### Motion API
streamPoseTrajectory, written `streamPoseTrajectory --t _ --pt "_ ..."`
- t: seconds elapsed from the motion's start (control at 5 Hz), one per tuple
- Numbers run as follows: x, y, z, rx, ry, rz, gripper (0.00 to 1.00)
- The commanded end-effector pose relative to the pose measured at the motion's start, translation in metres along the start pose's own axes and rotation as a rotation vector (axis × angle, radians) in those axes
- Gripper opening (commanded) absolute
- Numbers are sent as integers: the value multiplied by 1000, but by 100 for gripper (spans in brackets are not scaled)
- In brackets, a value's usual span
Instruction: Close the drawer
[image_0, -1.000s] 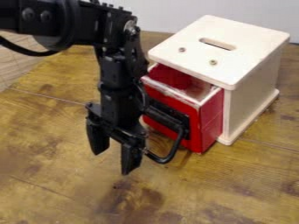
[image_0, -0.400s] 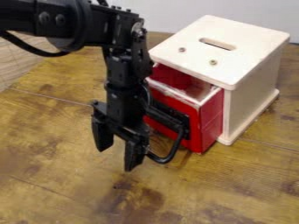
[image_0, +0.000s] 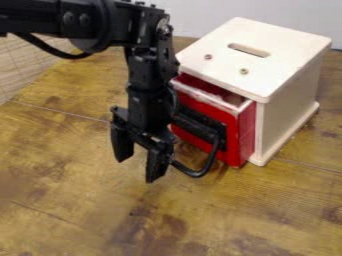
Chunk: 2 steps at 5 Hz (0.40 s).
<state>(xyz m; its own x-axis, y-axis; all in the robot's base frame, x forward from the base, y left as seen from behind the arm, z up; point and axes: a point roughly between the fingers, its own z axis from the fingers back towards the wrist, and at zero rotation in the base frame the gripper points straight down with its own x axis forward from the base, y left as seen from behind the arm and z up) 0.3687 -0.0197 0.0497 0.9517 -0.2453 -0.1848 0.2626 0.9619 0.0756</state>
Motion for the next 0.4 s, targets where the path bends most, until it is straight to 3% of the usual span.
streamPoseTrajectory --t 0.0,0.2 --pt "9 13 21 26 -87 18 100" --pt "5 14 21 33 -93 12 100"
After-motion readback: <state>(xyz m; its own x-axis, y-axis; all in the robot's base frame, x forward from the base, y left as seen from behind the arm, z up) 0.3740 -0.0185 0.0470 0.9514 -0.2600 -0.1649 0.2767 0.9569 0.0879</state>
